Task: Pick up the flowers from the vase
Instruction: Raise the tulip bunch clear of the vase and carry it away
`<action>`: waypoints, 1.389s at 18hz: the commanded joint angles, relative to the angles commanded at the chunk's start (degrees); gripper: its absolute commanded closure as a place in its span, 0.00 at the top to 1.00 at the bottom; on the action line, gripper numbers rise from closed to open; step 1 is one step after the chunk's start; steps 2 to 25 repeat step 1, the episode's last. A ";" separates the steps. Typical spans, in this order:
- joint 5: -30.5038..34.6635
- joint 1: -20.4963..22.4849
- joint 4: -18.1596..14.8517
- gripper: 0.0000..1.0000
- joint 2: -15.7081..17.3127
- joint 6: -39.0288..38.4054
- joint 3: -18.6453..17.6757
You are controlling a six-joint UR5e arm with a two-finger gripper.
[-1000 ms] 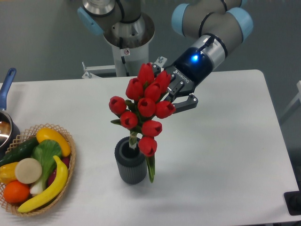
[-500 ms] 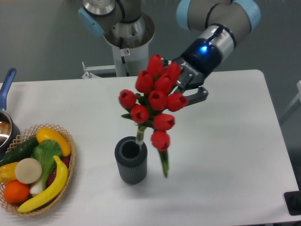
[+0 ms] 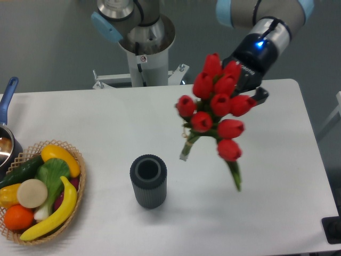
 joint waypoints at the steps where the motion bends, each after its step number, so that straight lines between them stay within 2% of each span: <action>1: 0.00 0.18 0.09 0.32 0.00 0.00 -0.09; 25: 0.00 0.18 0.09 0.32 0.00 0.00 -0.09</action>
